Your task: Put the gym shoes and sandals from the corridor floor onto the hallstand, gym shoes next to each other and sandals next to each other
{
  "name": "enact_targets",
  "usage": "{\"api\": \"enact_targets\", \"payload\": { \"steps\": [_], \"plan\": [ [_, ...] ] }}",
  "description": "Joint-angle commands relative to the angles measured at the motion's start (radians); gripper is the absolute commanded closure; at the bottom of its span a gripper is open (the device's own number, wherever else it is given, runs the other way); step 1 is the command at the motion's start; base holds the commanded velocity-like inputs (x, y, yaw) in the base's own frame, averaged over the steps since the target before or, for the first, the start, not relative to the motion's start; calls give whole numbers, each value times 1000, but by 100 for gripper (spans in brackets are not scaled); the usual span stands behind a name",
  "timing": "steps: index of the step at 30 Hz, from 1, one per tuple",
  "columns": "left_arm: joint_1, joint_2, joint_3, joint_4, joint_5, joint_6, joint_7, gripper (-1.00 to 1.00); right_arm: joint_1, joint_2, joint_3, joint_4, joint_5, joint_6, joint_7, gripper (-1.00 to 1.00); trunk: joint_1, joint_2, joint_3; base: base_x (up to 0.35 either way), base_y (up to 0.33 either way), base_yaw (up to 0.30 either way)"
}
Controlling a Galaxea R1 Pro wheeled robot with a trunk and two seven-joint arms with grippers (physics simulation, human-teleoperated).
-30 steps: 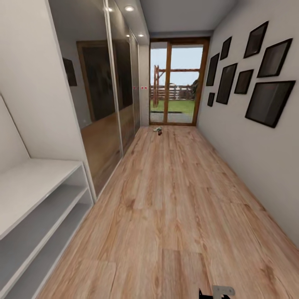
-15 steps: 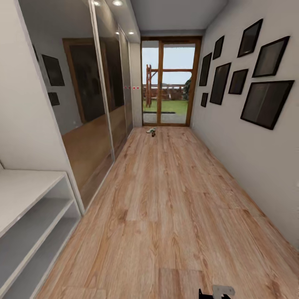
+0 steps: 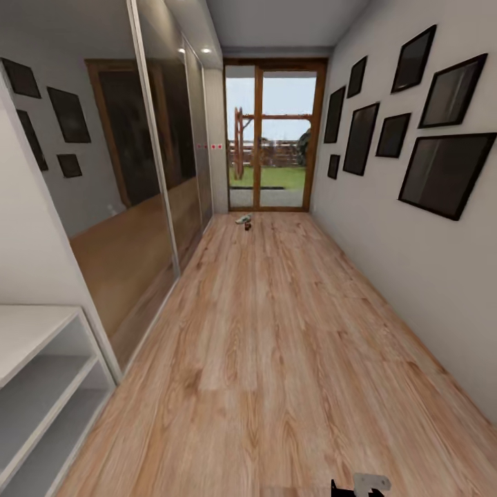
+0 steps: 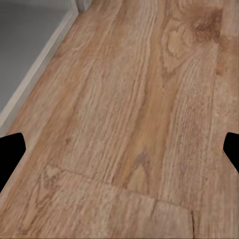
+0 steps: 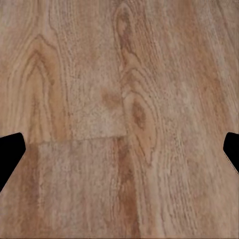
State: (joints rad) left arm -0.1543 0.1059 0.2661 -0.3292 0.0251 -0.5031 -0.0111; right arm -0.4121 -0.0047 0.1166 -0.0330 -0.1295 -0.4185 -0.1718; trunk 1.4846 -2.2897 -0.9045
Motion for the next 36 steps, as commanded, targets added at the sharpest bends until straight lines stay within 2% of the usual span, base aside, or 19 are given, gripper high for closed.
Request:
{"api": "enact_targets", "payload": {
  "steps": [1, 36],
  "plan": [
    [-1, 0, 1, 1, 2, -3, -1, -100, -1, 0, 9, 1, -10, -3, -2, -100, 0, 0, -1, 339, 0, -2],
    [-1, 0, 1, 1, 2, -4, -1, -100, -1, 0, 9, 1, -10, -2, -2, -100, 0, 0, -1, 339, 0, 0]
  ]
}}
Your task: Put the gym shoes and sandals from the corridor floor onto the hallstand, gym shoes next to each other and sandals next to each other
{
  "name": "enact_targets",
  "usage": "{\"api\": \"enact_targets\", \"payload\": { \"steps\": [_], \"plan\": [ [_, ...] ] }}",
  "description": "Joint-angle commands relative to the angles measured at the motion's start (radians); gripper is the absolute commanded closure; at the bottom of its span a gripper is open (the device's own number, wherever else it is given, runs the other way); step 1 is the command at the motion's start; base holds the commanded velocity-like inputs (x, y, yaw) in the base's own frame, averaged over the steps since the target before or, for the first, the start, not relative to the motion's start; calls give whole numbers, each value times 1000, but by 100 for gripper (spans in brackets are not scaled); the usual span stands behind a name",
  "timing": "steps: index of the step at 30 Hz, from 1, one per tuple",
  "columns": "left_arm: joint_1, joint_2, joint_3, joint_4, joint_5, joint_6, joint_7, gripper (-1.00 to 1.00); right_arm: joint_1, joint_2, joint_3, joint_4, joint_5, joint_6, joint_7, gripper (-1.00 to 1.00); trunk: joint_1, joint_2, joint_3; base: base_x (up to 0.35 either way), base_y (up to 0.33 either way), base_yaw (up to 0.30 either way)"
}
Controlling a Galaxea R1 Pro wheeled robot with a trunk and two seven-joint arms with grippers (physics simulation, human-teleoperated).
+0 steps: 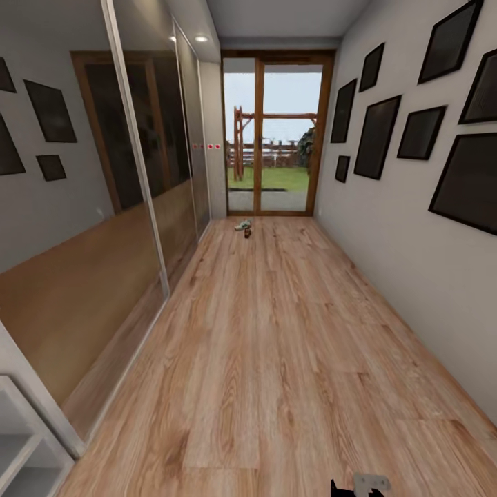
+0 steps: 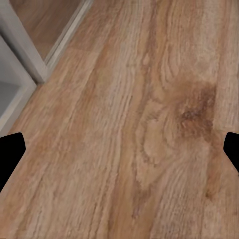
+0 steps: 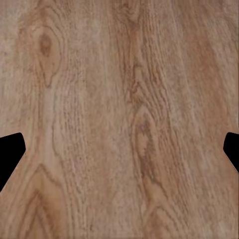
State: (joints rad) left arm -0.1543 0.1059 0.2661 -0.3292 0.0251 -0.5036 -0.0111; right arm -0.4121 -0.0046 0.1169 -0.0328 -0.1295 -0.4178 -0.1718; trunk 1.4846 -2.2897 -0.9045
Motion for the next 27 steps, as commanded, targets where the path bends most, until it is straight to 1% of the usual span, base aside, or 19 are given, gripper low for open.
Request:
{"api": "enact_targets", "payload": {
  "steps": [1, 11, 27],
  "plan": [
    [-1, 0, 1, 1, 2, -3, -1, -100, -1, 0, 9, 1, -10, -3, -2, -100, 0, 0, -1, 339, 0, 0],
    [-1, 0, 1, 1, 2, -3, -1, -100, -1, 0, 9, 1, -10, -2, -2, -100, 0, 0, -1, 338, -26, 0],
    [-1, 0, 1, 1, 2, -3, -1, -100, -1, 0, 9, 1, -10, -2, -2, -100, 0, 0, -1, 325, -110, 0]
  ]
}}
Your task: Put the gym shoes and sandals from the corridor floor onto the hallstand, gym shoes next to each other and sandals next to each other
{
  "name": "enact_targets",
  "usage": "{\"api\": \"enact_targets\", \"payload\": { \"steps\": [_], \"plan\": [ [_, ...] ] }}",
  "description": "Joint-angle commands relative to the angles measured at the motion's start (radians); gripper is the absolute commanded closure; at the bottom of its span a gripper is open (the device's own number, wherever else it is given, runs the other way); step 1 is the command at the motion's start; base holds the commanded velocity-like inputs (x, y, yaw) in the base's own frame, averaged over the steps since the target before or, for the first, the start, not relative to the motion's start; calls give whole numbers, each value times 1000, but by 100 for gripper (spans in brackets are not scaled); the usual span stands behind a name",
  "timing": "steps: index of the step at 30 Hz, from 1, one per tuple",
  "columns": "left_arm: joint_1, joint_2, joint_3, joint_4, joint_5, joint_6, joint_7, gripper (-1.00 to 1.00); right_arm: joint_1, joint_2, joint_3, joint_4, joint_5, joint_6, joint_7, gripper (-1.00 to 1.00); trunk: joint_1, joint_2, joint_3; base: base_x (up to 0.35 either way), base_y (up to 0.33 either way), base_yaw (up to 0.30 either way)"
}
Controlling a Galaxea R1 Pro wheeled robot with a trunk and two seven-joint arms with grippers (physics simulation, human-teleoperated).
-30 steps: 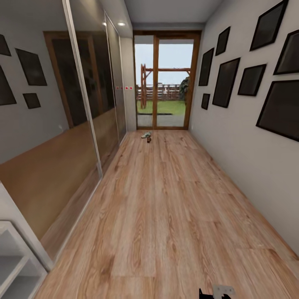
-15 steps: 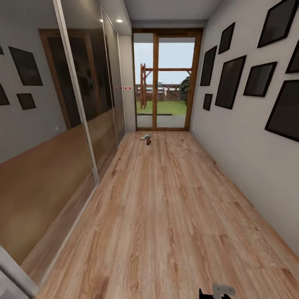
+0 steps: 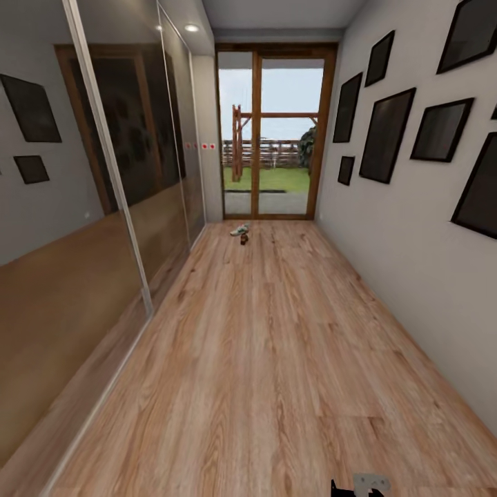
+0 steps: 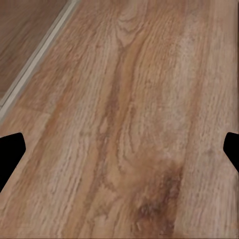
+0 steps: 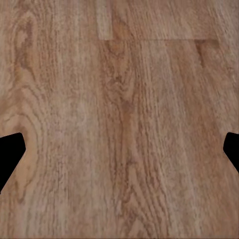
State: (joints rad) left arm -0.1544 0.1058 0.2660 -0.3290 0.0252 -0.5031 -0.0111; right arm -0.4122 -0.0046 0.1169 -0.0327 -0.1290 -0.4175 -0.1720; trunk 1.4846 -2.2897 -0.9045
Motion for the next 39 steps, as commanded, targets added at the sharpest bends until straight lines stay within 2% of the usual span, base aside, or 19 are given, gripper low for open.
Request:
{"api": "enact_targets", "payload": {
  "steps": [1, 39],
  "plan": [
    [-1, 0, 1, 1, 2, -3, -1, -100, 0, 0, 9, 0, -10, -3, -1, -100, 0, 0, -1, 324, -113, 0],
    [-1, 0, 1, 1, 2, -3, -1, -100, 0, 0, 9, 0, -10, -3, -1, -100, 0, 0, -1, 323, -113, 0]
  ]
}}
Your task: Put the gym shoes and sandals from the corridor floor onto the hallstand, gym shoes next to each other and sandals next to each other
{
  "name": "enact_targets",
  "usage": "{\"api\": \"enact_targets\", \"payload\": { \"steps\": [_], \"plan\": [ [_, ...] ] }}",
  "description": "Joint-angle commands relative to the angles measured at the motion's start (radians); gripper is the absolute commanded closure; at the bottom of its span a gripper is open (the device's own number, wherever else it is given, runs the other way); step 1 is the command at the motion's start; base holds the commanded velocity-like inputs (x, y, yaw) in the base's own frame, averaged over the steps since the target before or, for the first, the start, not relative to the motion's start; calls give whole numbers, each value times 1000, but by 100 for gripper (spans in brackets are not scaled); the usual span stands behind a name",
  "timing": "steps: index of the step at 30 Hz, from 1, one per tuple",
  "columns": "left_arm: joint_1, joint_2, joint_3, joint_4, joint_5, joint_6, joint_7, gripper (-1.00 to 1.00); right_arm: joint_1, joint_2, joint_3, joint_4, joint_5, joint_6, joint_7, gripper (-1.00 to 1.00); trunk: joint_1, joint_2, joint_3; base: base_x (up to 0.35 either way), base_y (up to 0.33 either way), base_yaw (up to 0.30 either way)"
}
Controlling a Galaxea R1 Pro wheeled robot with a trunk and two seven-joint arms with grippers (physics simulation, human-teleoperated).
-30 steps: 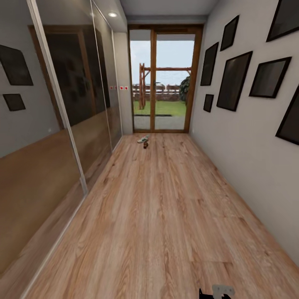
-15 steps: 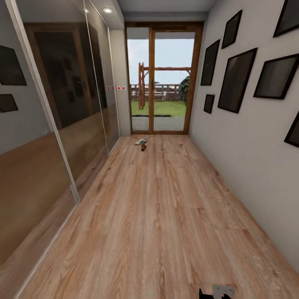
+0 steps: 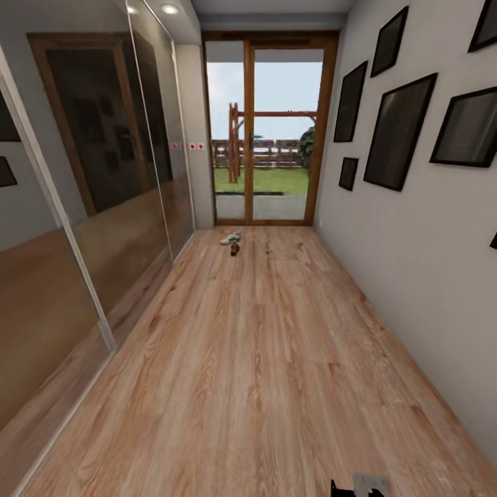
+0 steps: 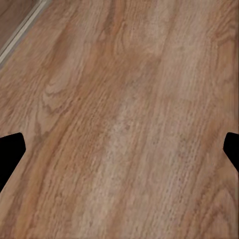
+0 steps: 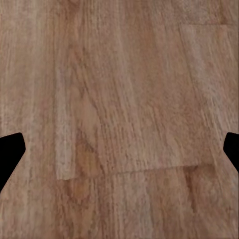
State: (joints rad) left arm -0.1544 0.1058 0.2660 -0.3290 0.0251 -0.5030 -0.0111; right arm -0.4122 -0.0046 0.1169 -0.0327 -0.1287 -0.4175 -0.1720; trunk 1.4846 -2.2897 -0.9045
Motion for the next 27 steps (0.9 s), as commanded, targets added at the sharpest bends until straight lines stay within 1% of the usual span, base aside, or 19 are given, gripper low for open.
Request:
{"api": "enact_targets", "payload": {
  "steps": [1, 27],
  "plan": [
    [-1, 0, 1, 1, 2, -3, -1, -100, 0, 0, 9, 0, -10, -3, -1, -100, 0, 0, -1, 323, -113, 0],
    [-1, 0, 1, 1, 2, -3, -1, -100, 0, 0, 9, 0, -9, -3, -1, -100, 0, 0, -1, 323, -113, 0]
  ]
}}
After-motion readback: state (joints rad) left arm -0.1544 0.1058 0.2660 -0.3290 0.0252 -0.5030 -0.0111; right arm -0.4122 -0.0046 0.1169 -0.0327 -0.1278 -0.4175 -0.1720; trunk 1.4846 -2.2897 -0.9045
